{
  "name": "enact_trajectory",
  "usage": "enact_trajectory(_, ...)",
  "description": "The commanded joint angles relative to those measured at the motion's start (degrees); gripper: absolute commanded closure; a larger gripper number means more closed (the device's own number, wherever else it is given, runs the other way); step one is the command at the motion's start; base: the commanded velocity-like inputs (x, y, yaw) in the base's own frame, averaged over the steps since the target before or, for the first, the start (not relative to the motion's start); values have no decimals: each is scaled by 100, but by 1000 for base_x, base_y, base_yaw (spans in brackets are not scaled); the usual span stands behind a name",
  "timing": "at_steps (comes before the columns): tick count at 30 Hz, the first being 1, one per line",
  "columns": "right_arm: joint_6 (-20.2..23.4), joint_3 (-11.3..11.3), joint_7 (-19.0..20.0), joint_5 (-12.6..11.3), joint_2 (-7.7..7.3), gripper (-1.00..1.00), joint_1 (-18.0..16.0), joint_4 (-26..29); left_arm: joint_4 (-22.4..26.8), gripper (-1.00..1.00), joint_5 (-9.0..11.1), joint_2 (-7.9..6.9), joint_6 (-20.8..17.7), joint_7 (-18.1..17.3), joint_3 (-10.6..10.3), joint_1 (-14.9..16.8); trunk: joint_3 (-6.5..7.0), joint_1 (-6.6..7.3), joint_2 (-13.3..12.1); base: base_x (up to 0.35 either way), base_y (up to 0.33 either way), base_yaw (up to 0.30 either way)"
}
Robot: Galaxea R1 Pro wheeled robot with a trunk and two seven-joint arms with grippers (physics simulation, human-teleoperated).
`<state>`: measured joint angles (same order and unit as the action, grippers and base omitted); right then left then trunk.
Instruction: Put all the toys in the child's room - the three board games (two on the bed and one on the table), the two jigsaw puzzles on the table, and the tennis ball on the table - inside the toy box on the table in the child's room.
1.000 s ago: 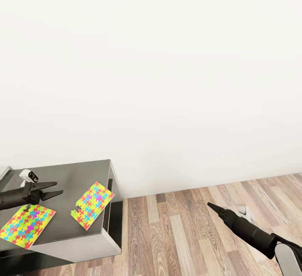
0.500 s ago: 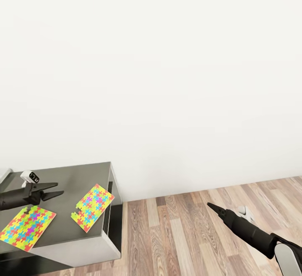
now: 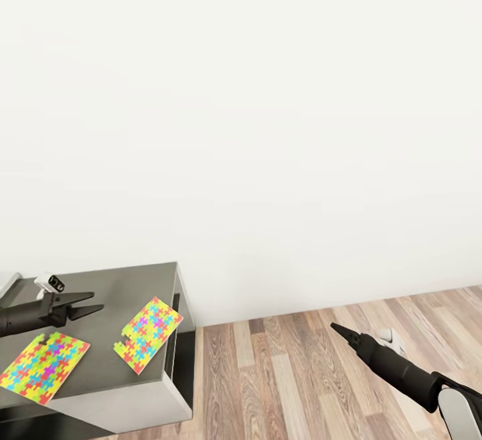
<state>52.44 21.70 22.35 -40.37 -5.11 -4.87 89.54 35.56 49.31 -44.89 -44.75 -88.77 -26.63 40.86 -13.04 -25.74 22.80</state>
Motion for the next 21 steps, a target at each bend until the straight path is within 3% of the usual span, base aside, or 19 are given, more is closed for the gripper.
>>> enact_trajectory(1,29,10,40,30,1,-100,-6,2,-4,-100,26,-5,-60,-27,-38,11,-2,-4,11,0,0,0)
enact_trajectory(21,23,10,32,21,1,-100,-6,-1,-14,-100,26,14,-25,-24,-37,10,186,-4,11,0,0,0)
